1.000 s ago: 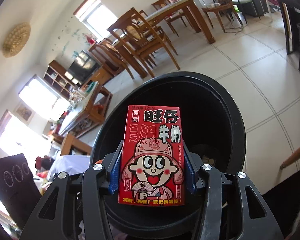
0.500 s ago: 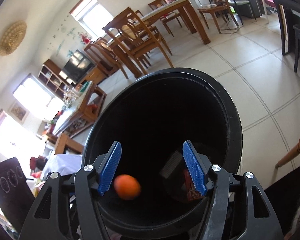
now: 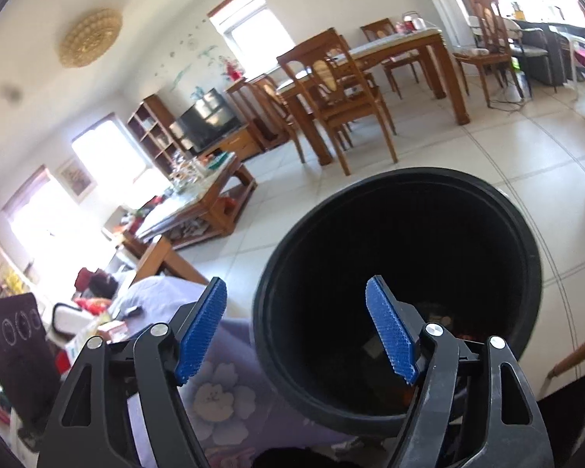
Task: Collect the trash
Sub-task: 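Move both tools back over the table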
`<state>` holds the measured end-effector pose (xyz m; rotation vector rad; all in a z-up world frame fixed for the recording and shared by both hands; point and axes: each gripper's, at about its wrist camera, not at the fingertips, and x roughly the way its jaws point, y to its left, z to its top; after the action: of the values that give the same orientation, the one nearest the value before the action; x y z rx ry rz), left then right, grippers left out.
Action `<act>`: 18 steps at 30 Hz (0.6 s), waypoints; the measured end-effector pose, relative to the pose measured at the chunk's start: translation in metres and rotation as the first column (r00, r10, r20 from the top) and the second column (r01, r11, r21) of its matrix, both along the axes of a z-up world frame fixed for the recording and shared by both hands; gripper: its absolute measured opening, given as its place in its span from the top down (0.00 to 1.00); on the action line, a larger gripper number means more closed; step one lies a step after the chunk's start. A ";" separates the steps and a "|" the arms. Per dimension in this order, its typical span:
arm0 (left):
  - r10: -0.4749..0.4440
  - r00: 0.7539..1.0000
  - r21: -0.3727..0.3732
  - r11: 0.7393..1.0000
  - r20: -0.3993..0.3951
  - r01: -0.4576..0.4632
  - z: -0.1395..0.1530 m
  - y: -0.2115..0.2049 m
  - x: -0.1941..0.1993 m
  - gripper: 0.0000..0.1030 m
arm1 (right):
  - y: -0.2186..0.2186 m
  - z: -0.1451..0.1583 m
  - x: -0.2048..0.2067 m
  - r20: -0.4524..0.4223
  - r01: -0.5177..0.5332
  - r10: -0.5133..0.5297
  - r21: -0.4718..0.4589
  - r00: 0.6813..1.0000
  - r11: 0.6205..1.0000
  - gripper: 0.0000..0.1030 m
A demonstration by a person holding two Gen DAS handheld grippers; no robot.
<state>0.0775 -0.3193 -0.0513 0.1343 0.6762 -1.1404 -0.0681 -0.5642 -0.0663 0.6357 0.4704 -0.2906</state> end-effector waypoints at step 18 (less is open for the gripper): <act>0.763 0.605 -0.027 0.616 -0.226 -0.787 0.010 0.406 0.169 0.36 | 0.316 0.033 0.241 -0.265 -0.724 0.691 -0.428 0.673 0.541 0.21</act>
<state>0.2463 0.0872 -0.0409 -0.3717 0.7234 -0.3247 0.1732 -0.2487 -0.0332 -0.1274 0.6496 0.3594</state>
